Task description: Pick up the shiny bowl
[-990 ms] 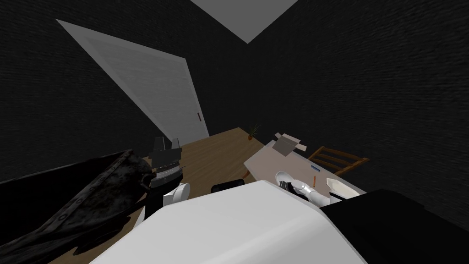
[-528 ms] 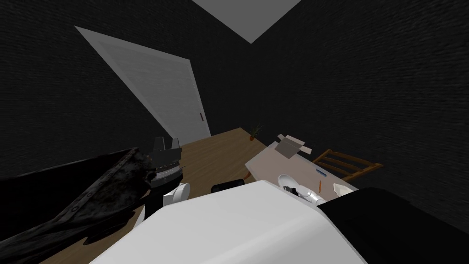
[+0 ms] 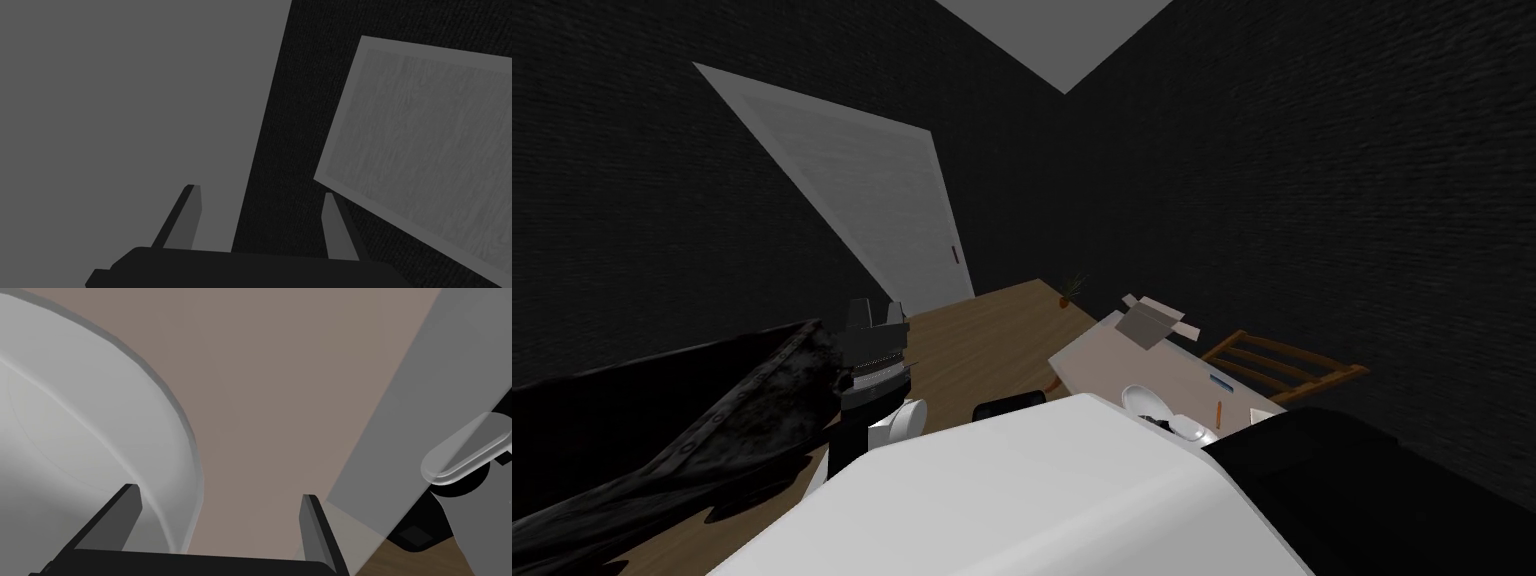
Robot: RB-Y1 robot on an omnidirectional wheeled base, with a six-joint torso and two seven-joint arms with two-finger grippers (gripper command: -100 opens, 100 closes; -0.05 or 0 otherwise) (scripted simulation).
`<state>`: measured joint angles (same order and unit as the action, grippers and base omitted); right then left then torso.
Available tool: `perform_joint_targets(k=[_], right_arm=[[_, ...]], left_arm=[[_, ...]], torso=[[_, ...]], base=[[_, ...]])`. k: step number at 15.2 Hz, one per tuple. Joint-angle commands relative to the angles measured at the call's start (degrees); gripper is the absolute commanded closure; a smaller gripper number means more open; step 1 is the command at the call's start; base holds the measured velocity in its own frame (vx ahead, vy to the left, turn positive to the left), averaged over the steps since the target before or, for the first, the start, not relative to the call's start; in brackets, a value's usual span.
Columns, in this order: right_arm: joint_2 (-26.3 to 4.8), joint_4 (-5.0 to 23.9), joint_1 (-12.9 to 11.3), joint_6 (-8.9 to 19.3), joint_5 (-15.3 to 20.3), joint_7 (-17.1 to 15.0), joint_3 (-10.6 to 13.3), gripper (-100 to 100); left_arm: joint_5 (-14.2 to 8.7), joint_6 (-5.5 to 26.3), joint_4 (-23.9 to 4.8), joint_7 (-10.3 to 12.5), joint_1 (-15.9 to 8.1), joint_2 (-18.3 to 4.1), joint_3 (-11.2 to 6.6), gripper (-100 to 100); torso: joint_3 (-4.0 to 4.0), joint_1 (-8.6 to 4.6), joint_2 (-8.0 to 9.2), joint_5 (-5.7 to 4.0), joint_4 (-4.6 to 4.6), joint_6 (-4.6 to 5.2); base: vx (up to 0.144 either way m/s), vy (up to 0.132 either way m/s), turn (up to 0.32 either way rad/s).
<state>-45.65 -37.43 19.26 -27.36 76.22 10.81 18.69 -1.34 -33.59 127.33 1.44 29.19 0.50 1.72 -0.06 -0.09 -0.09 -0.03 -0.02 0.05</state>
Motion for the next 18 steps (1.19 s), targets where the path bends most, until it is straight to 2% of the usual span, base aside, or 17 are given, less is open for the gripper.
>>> perform_joint_targets(k=[1,2,3,5,7,8,9,13,14,15,17,18], right_arm=[[0.29,0.65,-0.08,-0.18,-0.15,0.96,-2.86,-100],[0.29,0.65,-0.08,-0.18,-0.15,0.96,-3.36,-100],[2.04,1.56,2.54,-1.4,2.5,2.5,-5.47,-100],[2.04,1.56,3.11,-1.4,3.11,2.5,-9.44,-100],[2.04,1.56,3.11,-1.4,3.11,2.5,-9.99,-100],[2.3,2.83,2.41,-1.82,2.5,3.95,-9.9,-100],[2.28,2.71,2.49,-1.77,2.59,3.76,-9.98,100],[2.25,2.71,2.5,-1.81,2.61,3.79,-9.94,100],[0.29,0.65,-0.08,-0.18,-0.15,0.96,-7.07,100],[0.29,1.42,-0.08,-0.18,-0.15,2.04,-6.94,100],[0.29,0.65,-0.08,-0.18,-0.15,0.96,-4.04,100],[0.29,0.65,-0.08,-0.18,-0.15,0.96,-3.36,100]], left_arm=[[0.0,0.0,0.0,0.0,0.0,0.0,0.0,0],[0.0,0.0,0.0,0.0,0.0,0.0,0.0,0],[0.0,0.0,0.0,0.0,0.0,0.0,0.0,0],[0.0,0.0,0.0,0.0,0.0,0.0,0.0,0],[0.0,0.0,0.0,0.0,0.0,0.0,0.0,0],[0.0,0.0,0.0,0.0,0.0,0.0,0.0,0],[0.0,0.0,0.0,0.0,0.0,0.0,0.0,0],[0.0,0.0,0.0,0.0,0.0,0.0,0.0,0],[0.0,0.0,0.0,0.0,0.0,0.0,0.0,0],[0.0,0.0,0.0,0.0,0.0,0.0,0.0,0],[0.0,0.0,0.0,0.0,0.0,0.0,0.0,0],[0.0,0.0,0.0,0.0,0.0,0.0,0.0,0]], torso=[[0.0,0.0,0.0,0.0,0.0,0.0],[0.01,0.0,0.01,0.0,0.01,-0.01],[0.02,0.0,0.03,0.0,0.01,0.0],[0.0,0.01,-0.01,0.0,0.0,-0.01],[-0.01,-0.01,-0.02,0.0,0.0,0.0],[0.0,0.0,0.0,0.0,0.0,0.0],[0.01,0.0,0.01,-0.01,0.0,-0.01],[0.04,-0.02,0.05,-0.04,0.03,0.02],[0.04,-0.02,0.05,-0.04,0.04,0.02],[0.07,-0.04,0.06,0.0,0.1,-0.04],[0.12,0.01,0.14,0.01,0.11,-0.01],[0.12,0.02,0.13,-0.01,0.1,0.01]], base=[[-0.001,0.0,-0.013],[0.0,0.0,0.0],[0.011,0.002,0.143],[0.025,-0.001,0.101],[0.011,-0.004,-0.013],[0.0,0.0,0.0],[0.0,0.0,0.0],[0.0,0.0,0.0],[-0.025,0.006,-0.155],[-0.037,0.009,-0.156],[-0.019,0.0,-0.012],[-0.002,-0.003,0.028]])
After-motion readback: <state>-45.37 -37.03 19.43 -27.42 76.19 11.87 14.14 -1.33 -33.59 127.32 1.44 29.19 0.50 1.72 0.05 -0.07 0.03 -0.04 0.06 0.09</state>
